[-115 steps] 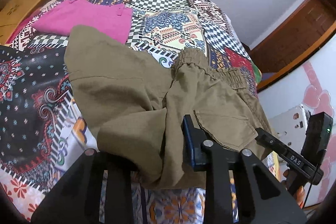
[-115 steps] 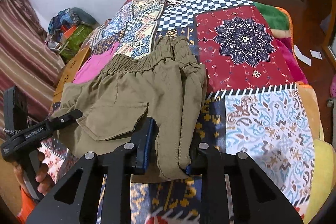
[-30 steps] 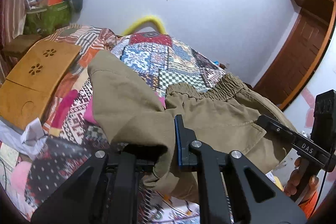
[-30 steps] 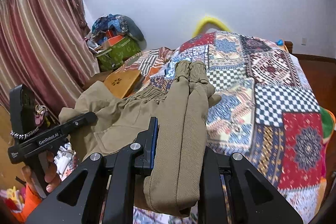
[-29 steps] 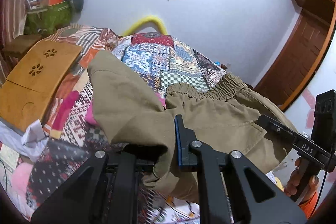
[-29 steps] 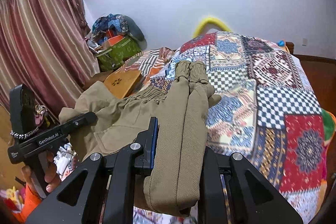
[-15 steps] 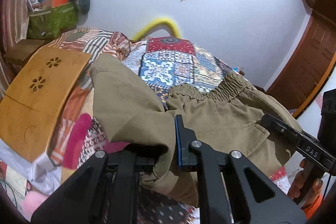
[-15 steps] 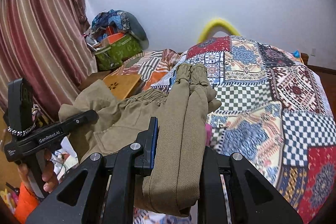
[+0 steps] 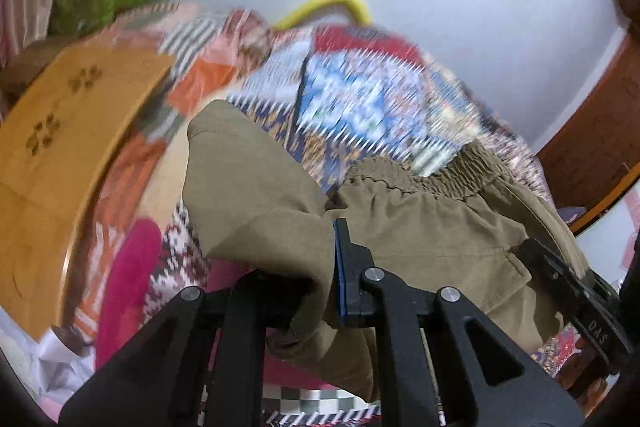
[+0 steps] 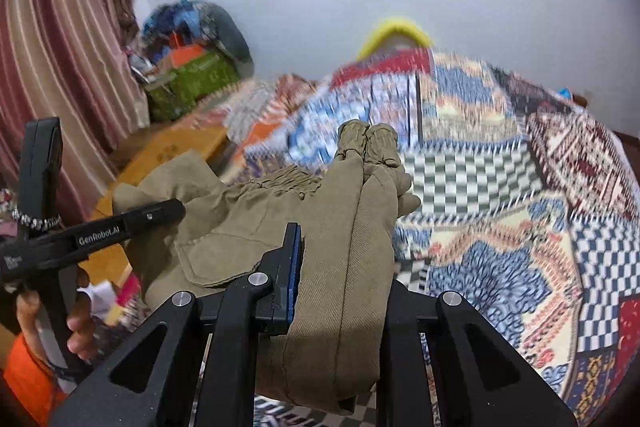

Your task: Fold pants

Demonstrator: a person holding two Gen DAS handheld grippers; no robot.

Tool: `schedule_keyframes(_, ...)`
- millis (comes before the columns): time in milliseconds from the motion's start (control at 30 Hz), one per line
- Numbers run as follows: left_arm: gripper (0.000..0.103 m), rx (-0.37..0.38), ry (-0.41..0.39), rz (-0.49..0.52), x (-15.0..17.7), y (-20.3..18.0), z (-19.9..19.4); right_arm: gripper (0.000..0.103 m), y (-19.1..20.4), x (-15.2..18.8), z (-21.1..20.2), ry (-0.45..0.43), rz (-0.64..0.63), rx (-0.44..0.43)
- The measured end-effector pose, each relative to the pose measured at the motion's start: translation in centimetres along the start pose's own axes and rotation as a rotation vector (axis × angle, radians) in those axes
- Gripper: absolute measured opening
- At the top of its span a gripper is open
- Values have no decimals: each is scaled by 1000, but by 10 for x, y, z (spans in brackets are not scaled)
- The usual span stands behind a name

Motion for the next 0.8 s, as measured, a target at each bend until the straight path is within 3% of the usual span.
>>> schedule_keyframes(167, 13, -78, 6, 74, 15, 10, 14, 14, -1, 26, 25, 108, -18, -2)
schedule_keyframes(367, 27, -113, 70, 76, 29, 28, 24, 14, -1, 44, 26, 188, 10, -46)
schedule_keyframes(433, 35, -119, 76, 62, 32, 33, 23, 19, 5, 50, 28, 219, -12, -52)
schedule_keyframes(500, 50, -126, 80, 47, 33, 40, 20, 21, 6, 56, 30, 251, -28, -51)
schedule_keyframes(567, 59, -134, 86, 40, 35, 47, 13, 28, 6, 60, 29, 278, -45, -51)
schedule_keyframes(633, 64, -130, 93, 27, 35, 53, 4, 43, 3, 63, 25, 305, -36, -65)
schedule_keyframes(800, 66, -121, 85, 21, 35, 62, -25, 46, -5, 62, 1, 289, -35, -47)
Point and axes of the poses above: each gripper's, at about its wrist camera, not at the fingertips, and z roughly the way its jaws point, y to its left, x to its underside, the point moved 2 cm from there along z, roughly the way its jaws point, and after that the axes turned 15 degrees about -z, right-handed, at the moved point
